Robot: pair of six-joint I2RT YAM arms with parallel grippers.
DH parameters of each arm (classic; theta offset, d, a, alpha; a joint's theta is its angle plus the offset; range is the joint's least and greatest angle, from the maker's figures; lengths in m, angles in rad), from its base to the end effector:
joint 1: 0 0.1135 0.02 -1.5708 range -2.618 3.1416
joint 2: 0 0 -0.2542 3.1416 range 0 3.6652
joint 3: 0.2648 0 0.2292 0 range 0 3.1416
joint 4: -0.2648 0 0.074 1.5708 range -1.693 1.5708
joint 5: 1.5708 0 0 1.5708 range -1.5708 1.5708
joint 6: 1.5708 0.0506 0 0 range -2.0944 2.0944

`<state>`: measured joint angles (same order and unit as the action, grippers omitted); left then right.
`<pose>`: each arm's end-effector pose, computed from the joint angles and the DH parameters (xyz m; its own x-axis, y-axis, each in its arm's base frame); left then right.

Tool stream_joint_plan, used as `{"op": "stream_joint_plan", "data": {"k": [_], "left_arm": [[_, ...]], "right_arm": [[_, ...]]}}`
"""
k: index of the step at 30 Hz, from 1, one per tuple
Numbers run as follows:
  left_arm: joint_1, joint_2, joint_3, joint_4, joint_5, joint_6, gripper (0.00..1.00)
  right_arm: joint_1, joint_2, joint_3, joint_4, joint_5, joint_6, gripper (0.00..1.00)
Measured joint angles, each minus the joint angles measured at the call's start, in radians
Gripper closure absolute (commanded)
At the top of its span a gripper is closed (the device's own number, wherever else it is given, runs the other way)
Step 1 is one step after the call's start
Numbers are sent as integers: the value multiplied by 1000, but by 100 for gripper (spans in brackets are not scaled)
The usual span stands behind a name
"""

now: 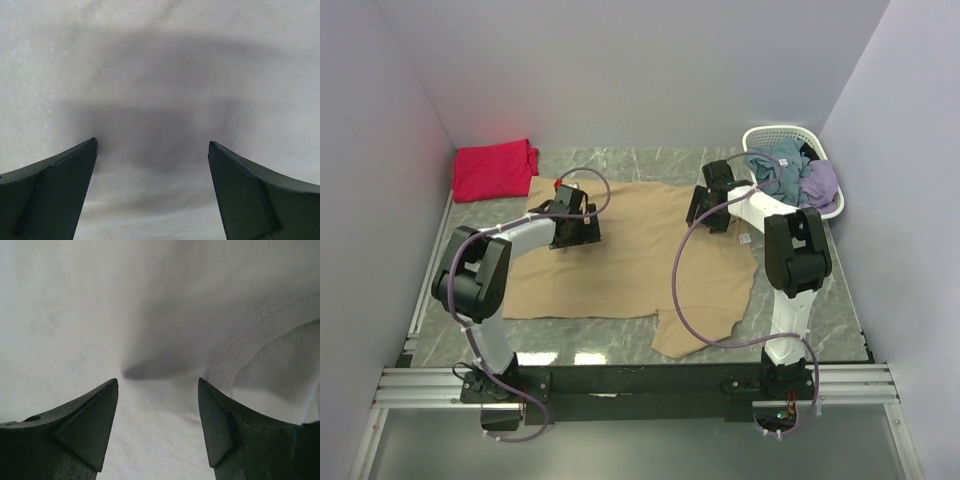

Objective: Fold and stack the t-shirts
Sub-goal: Flatten the tshirt out

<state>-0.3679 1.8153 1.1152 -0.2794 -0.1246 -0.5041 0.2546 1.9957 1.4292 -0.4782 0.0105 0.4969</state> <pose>0.3369 -0.1231 0.1604 -0.8195 -0.1978 -0.5379 -0.1183 0.9767 -0.1789 0.3932 0.1018 0.1692 -0.8533 0.2705 -0.4458 0.1821 0.9557 0.2314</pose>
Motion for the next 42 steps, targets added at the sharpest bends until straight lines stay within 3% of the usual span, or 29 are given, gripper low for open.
{"op": "stream_joint_plan", "data": {"k": [19, 30, 36, 42], "left_arm": [[-3, -192, -261, 138, 1, -87, 1], [-26, -368, -378, -41, -10, -175, 0], [-25, -369, -294, -142, -55, -163, 1], [-23, -243, 45, -155, -99, -90, 1]], "right_arm": [[59, -208, -352, 139, 5, 7, 29], [120, -332, -472, 72, 59, 44, 25], [119, -395, -394, -38, 159, 40, 21], [61, -320, -33, -80, 242, 1, 21]]}}
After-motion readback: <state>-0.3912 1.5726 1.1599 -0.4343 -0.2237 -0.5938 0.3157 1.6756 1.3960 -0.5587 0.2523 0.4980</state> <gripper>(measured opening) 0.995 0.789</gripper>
